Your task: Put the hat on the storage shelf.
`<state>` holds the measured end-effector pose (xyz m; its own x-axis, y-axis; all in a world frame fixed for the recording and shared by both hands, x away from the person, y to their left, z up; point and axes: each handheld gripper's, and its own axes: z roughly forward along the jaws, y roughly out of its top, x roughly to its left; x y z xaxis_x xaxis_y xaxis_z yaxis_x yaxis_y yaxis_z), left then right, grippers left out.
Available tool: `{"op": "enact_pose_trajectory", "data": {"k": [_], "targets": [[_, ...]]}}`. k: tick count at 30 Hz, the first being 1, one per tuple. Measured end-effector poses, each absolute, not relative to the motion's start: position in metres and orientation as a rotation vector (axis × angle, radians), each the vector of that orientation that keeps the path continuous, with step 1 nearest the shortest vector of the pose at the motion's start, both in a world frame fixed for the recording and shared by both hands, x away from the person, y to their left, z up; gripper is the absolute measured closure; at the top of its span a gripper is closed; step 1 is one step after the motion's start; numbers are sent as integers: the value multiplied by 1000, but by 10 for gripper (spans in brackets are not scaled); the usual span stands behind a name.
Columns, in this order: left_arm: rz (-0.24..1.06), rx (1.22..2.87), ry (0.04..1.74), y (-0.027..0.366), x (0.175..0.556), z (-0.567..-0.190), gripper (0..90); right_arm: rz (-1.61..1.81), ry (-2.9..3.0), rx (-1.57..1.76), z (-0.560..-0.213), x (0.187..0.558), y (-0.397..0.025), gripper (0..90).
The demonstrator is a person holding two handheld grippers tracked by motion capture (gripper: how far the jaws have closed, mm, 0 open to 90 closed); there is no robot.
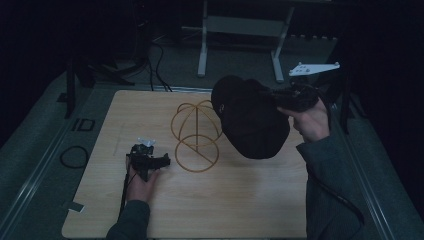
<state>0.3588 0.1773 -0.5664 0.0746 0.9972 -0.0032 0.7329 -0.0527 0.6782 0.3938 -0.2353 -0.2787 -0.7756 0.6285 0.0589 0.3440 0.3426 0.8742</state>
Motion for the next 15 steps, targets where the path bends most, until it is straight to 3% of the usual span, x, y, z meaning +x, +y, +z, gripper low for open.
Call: {"op": "enact_pose_trajectory", "data": {"k": [15], "targets": [[665,1842,1705,177,359,-567,7,1405,2318,853,-274,400,-221,863]]}}
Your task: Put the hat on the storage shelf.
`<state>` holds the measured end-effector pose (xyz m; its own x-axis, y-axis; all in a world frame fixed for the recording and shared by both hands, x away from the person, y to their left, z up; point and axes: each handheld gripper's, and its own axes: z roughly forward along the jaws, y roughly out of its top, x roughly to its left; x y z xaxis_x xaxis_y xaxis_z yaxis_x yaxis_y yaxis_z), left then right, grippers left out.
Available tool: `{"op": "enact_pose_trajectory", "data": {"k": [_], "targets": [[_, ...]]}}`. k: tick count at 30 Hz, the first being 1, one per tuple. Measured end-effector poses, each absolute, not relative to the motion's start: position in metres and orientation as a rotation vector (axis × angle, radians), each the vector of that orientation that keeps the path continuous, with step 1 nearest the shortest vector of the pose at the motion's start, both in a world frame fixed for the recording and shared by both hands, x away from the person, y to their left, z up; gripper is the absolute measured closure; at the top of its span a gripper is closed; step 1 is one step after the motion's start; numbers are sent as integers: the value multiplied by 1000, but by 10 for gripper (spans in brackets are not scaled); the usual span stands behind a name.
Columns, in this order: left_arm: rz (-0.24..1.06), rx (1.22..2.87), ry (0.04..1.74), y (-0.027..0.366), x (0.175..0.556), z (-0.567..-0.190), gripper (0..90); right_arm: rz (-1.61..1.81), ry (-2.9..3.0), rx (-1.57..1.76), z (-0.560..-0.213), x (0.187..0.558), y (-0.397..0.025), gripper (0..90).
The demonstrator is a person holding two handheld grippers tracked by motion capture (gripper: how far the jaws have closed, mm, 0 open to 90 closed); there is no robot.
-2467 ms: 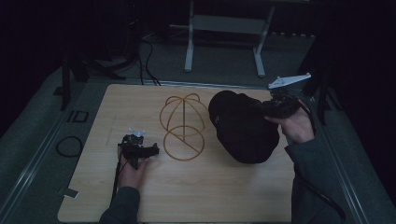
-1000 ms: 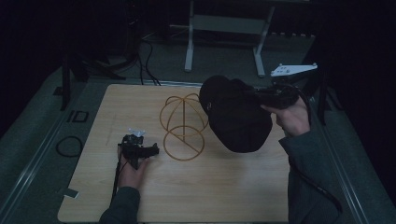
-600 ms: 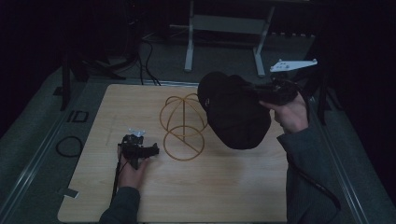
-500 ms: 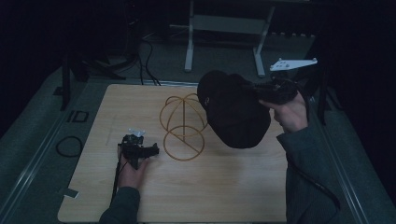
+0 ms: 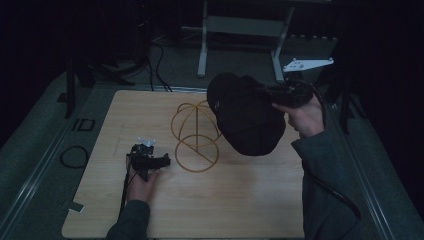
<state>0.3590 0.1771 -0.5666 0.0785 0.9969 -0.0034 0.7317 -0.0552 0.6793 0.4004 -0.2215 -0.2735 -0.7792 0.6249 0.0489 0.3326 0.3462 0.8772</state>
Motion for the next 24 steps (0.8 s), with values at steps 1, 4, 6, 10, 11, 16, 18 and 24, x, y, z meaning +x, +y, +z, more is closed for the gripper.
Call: {"op": "enact_pose_trajectory", "data": {"k": [1,4,6,10,11,16,18,24], "targets": [[665,1842,1706,177,359,-567,7,1402,2319,853,-273,400,-221,863],[665,1842,1706,177,359,-567,7,1407,2316,847,-271,401,-218,863],[665,1842,1706,177,359,-567,7,1413,2315,841,-270,402,-216,863],[665,1842,1706,177,359,-567,7,1413,2317,836,-268,403,-210,863],[664,1843,1705,177,359,-567,7,1414,2318,832,-268,404,-209,863],[665,1843,1705,177,359,-567,7,1417,2326,816,-266,405,-203,863],[664,1844,1706,177,359,-566,7,1419,2328,811,-265,405,-201,862],[664,1842,1704,177,359,-567,7,1430,2335,800,-263,405,-194,863]]}}
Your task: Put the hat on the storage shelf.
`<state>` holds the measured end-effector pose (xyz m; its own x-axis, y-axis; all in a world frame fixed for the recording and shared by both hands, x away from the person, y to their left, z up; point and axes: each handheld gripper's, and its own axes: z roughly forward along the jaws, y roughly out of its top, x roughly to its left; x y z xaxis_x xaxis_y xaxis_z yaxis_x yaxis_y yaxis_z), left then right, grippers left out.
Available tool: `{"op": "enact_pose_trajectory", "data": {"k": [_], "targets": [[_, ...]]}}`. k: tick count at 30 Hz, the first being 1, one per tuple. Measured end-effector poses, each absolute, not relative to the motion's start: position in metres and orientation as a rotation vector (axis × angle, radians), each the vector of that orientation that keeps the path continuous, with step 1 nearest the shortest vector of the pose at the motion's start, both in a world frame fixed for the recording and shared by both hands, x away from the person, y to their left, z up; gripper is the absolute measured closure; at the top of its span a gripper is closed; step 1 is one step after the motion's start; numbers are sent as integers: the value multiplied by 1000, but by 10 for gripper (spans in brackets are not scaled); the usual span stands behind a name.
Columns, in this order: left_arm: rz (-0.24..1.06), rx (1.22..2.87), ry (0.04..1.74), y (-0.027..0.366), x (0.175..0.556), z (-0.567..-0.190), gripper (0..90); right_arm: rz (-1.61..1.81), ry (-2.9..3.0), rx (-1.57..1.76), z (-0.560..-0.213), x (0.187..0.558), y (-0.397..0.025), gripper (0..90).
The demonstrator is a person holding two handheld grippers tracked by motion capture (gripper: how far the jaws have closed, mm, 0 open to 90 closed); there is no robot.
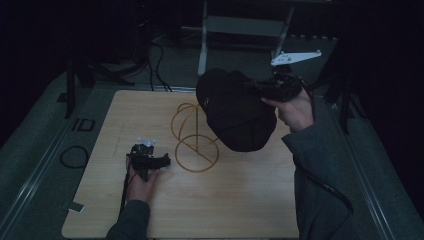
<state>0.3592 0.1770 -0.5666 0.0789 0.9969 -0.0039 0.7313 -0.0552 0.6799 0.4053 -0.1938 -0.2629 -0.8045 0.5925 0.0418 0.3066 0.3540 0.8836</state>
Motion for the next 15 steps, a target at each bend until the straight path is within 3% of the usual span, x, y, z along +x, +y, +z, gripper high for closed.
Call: {"op": "enact_pose_trajectory", "data": {"k": [15], "targets": [[663,1844,1704,177,359,-567,7,1435,2368,754,-259,408,-171,863]]}}
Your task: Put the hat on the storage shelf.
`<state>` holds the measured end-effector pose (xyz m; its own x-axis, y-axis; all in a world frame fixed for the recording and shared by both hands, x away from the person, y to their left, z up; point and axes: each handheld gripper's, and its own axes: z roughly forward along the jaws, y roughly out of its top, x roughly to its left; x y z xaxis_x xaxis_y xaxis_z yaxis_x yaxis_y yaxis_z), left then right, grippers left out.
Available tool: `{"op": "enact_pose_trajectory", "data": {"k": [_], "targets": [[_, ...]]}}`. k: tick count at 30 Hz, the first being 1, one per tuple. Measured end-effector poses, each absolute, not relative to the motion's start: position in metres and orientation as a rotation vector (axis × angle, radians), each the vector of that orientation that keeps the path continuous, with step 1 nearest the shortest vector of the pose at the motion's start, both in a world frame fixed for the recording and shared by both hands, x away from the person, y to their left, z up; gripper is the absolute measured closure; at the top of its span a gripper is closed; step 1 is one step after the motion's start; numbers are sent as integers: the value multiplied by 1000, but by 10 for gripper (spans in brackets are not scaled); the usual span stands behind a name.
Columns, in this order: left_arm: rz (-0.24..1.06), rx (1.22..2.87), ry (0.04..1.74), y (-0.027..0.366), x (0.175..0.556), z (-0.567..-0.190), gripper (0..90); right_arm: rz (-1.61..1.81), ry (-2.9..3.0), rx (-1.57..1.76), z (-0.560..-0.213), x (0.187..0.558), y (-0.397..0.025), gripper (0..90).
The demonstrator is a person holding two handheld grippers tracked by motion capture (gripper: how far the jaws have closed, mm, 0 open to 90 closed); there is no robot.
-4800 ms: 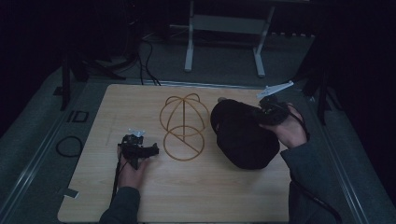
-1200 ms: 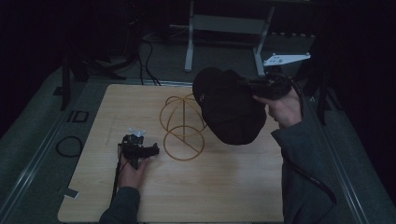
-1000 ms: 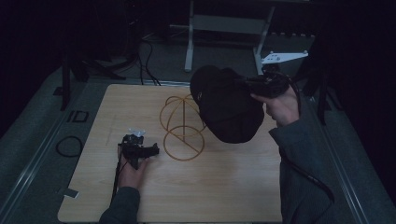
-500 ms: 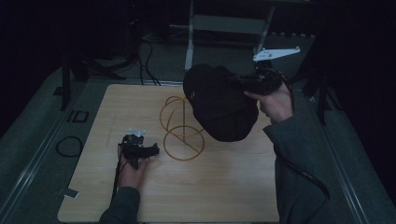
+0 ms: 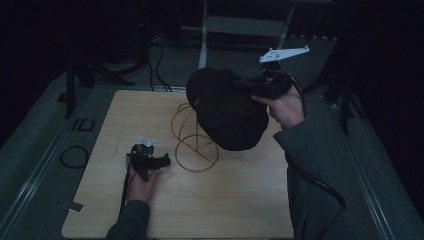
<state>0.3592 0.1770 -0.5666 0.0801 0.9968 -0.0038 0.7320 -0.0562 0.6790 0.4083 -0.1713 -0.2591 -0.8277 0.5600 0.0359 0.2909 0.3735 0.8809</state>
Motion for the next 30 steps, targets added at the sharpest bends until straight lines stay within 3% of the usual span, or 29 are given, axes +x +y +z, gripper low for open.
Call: {"op": "enact_pose_trajectory", "data": {"k": [30], "targets": [[663,1843,1703,177,359,-567,7,1388,2446,703,-254,418,-125,862]]}}
